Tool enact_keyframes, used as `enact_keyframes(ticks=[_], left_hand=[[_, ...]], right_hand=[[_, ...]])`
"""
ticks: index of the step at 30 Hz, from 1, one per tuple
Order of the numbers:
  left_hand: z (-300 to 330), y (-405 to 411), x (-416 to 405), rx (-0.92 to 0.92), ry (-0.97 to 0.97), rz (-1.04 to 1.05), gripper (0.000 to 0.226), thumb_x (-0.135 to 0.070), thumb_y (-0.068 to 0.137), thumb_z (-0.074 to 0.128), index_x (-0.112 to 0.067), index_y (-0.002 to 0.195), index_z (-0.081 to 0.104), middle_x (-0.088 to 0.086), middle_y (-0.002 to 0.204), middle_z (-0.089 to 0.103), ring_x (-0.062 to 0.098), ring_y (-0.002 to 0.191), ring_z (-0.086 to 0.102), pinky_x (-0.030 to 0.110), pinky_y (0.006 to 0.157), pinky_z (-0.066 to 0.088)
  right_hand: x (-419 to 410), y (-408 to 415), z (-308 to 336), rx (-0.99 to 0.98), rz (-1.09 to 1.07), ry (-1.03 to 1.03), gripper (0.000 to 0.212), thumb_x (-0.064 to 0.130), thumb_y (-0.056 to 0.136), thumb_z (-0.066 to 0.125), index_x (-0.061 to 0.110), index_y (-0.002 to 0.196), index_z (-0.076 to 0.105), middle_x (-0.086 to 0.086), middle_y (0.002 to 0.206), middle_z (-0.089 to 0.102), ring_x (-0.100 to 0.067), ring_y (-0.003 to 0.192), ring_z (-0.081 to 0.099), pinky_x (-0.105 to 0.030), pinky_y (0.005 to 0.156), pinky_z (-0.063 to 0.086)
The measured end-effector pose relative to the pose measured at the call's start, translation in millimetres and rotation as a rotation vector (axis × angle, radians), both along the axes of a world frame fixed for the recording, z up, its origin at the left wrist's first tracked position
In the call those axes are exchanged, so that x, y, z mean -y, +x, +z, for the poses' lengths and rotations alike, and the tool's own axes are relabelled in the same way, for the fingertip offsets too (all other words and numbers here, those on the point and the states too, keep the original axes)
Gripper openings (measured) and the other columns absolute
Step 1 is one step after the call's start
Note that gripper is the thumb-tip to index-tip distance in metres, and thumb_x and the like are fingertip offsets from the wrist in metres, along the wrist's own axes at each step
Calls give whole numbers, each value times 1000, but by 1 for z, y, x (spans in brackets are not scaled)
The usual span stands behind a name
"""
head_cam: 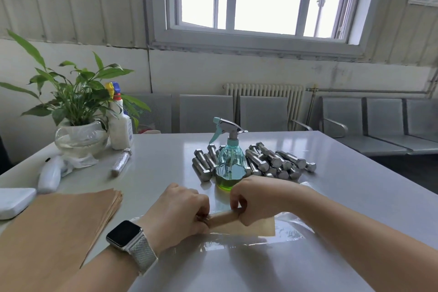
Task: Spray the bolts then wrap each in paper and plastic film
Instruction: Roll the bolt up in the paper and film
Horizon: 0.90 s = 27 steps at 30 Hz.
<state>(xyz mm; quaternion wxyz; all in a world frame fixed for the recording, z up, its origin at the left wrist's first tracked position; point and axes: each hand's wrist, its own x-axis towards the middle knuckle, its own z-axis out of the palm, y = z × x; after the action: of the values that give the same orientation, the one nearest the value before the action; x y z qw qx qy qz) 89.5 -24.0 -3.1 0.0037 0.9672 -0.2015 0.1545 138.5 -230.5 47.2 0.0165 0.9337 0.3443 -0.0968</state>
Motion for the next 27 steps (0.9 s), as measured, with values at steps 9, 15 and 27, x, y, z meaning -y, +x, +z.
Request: enact_keyframes(ticks=[9,15,27], left_hand=[[-8,-14,8,243,38,-42,19,-36,46,69,-26,58,59,-9,53,54,15,50,54,30,59,48],[-10,-17,8,258,68,-33,16,-36,49,68,-26,59,60,-9,55,55,15,53,54,31,60,47],[-3,-19,12,188,151,-37,16,-45,55,69,-31,62,69,-12,58,60,12,55,57,29,61,52]], right_hand=[[-5,-5,-22,351,173,-35,24,17,78,59,18,101,52,-1,99,56,-26,87,57,-36,67,43],[3,-4,-40,465,189,26,26,18,79,57,17,102,45,-3,88,64,-31,78,59,-37,69,30],[32,3,-51,231,129,327,19,38,90,64,36,109,60,19,103,56,-3,97,51,-21,82,23]])
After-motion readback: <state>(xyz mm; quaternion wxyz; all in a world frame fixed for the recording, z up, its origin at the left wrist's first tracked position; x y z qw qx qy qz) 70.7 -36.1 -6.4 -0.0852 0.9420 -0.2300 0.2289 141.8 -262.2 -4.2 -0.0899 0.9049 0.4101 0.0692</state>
